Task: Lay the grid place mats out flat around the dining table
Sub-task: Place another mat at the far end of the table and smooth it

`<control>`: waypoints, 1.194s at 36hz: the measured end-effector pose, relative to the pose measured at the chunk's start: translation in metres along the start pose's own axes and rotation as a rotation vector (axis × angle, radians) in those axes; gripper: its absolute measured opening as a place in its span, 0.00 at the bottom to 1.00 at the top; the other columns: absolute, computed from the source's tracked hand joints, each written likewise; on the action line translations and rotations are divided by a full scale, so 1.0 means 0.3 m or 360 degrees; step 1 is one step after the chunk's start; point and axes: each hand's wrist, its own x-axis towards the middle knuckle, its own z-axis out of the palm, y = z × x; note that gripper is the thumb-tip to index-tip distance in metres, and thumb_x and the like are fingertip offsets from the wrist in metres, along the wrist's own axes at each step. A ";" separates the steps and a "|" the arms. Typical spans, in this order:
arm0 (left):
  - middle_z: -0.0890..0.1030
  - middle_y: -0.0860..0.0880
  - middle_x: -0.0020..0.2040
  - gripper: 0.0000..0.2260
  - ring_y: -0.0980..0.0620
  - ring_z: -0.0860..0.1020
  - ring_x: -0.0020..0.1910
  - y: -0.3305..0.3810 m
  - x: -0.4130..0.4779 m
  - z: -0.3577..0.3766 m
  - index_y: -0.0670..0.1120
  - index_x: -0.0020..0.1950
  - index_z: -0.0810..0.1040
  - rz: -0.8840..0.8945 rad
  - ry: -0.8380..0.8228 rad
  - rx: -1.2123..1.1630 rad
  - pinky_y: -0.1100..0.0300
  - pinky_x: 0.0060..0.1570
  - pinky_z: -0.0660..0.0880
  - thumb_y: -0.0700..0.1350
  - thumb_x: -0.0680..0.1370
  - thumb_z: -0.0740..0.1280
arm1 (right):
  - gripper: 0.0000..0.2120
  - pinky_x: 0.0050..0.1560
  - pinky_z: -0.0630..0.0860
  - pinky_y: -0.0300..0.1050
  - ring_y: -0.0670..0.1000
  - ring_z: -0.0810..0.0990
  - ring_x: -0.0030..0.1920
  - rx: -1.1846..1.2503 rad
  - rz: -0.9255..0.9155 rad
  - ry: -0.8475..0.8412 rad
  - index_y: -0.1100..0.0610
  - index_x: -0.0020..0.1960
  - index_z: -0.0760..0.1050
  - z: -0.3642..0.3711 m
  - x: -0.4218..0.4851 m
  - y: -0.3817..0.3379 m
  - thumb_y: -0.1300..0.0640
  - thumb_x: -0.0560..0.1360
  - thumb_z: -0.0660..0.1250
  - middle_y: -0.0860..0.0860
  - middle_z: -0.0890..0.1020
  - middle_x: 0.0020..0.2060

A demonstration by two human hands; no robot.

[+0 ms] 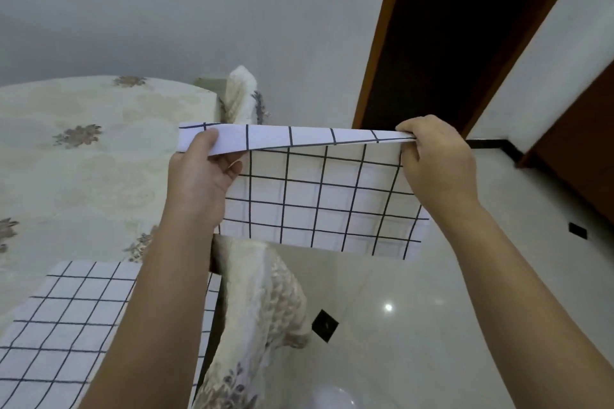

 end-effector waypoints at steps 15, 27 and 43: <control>0.79 0.56 0.29 0.06 0.58 0.77 0.29 -0.103 0.456 0.214 0.48 0.43 0.72 0.0288 0.0370 0.0050 0.65 0.32 0.70 0.42 0.79 0.59 | 0.09 0.41 0.74 0.52 0.59 0.77 0.40 0.0547 -0.0268 -0.0013 0.64 0.46 0.77 0.566 0.562 0.243 0.67 0.69 0.60 0.58 0.79 0.39; 0.79 0.54 0.32 0.06 0.58 0.78 0.29 -0.038 0.704 0.175 0.48 0.43 0.72 0.0568 0.0894 -0.0054 0.65 0.29 0.69 0.43 0.79 0.58 | 0.10 0.36 0.72 0.49 0.61 0.76 0.38 0.0827 -0.0790 -0.0068 0.63 0.43 0.77 0.976 0.967 0.041 0.67 0.66 0.59 0.58 0.79 0.37; 0.80 0.50 0.44 0.06 0.54 0.81 0.41 0.092 1.158 -0.130 0.48 0.45 0.73 0.0639 0.1310 -0.0183 0.64 0.34 0.75 0.43 0.80 0.58 | 0.16 0.39 0.73 0.49 0.61 0.78 0.42 0.1164 -0.1157 -0.0324 0.62 0.45 0.78 1.539 1.271 -0.446 0.60 0.68 0.53 0.57 0.80 0.39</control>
